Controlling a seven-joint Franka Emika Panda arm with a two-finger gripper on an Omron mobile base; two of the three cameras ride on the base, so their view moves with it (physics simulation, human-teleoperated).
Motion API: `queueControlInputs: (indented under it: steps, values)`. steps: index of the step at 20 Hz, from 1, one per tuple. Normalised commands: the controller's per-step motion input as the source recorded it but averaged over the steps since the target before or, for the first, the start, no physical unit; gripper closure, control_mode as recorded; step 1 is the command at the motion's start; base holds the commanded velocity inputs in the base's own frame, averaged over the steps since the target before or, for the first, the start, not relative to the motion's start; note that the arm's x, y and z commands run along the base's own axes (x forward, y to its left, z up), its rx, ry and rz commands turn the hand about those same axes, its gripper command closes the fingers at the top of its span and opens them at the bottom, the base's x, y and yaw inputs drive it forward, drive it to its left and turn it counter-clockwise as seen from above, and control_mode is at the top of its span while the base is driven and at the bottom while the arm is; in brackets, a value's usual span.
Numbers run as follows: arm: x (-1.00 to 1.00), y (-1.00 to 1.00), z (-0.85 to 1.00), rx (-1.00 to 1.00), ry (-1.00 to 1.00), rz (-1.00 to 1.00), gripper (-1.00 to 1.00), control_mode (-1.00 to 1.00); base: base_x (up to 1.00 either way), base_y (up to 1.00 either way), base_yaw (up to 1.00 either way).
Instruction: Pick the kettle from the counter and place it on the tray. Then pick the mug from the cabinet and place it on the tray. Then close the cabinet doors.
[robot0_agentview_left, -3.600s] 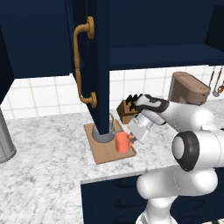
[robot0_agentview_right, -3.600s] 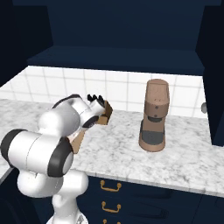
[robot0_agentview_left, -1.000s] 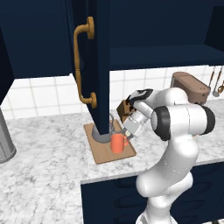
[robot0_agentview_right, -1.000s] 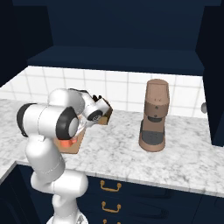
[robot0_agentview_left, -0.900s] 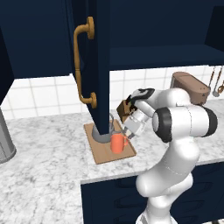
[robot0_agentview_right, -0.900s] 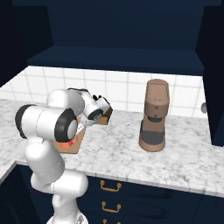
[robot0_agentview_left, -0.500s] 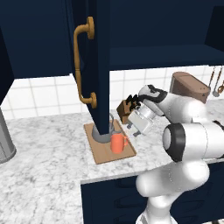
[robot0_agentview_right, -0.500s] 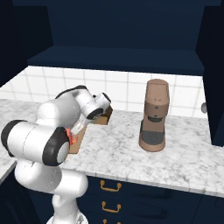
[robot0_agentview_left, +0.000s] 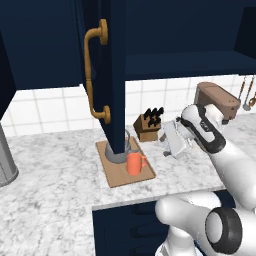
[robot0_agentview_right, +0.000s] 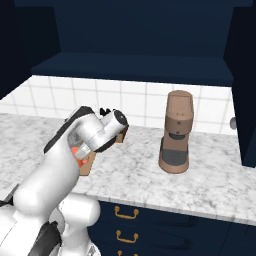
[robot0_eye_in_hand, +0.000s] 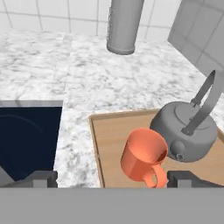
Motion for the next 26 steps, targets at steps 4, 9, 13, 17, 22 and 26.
queueControlInputs:
  steps: [4,9,13,17,22,26]
  values:
    - [-0.45,-0.39,0.69,0.0,-0.13,-0.22,-1.0,-1.0,0.0,0.0,0.0]
    - [-0.26,-0.25,0.34,0.0,-0.03,-0.13,-1.0,-1.0,0.0,0.0,0.0]
    - [-0.43,-0.09,0.11,0.02,-0.23,-0.07,-1.0,-1.0,0.0,0.0,0.0]
    - [-0.5,-0.17,0.58,0.0,-0.19,-0.16,-1.0,-1.0,0.0,0.0,0.0]
    - [-0.35,-0.05,0.59,0.0,-0.1,-0.17,-1.0,-1.0,0.0,0.0,0.0]
    - [-0.13,-0.19,0.39,0.0,-0.01,-0.14,-1.0,-1.0,0.0,0.0,0.0]
